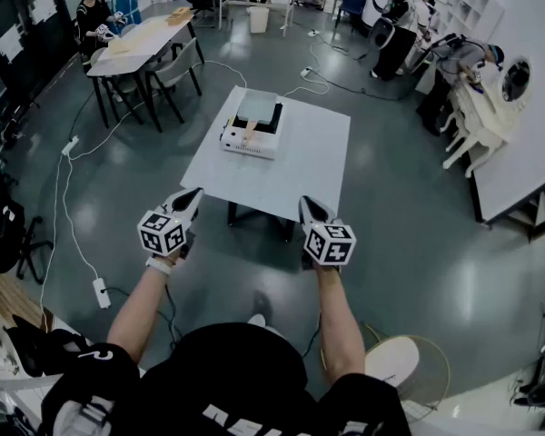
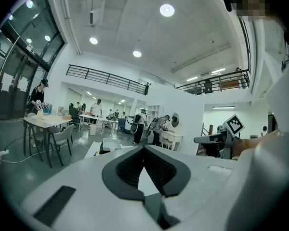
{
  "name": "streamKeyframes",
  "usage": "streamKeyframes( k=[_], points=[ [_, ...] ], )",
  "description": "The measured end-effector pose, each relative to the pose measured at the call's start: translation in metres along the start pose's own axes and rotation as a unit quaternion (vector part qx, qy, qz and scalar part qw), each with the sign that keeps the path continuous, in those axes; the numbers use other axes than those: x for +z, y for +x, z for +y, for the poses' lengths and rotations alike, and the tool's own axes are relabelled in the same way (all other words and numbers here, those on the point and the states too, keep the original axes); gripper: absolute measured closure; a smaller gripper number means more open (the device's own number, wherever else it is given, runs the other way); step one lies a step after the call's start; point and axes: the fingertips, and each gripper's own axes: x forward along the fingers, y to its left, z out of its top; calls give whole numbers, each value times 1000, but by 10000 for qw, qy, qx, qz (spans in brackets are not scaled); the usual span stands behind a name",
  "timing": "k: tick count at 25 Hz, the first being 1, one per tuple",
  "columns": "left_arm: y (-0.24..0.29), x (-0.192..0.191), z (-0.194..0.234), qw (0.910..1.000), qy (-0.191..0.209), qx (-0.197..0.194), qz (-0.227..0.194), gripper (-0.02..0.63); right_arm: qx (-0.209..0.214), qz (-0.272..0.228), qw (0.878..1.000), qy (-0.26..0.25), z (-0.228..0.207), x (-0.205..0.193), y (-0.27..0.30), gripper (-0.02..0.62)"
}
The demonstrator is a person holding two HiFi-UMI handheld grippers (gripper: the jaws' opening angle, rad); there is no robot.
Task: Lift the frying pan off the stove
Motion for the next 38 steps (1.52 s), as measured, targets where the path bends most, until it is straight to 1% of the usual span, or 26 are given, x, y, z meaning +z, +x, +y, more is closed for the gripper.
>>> streamKeyframes(
  k=[6, 17, 24, 31, 38],
  points=[
    [3, 0, -1, 10000, 28, 8, 15, 607, 55, -3, 10000, -30, -1, 3, 2, 600],
    [19, -1, -8, 10000, 31, 56, 44, 607, 146, 32, 9999, 18, -18, 6, 7, 600],
    [32, -6, -3, 10000, -16, 59, 79, 607, 319, -16, 9994, 104, -22, 9, 17, 600],
    [60, -9, 22, 9999, -50, -24, 84, 607, 198, 61, 9998, 65, -34, 8, 47, 600],
    [116, 10, 69, 9997, -31, -231, 19, 607, 50, 6, 10000, 39, -50, 30, 108, 600]
  ],
)
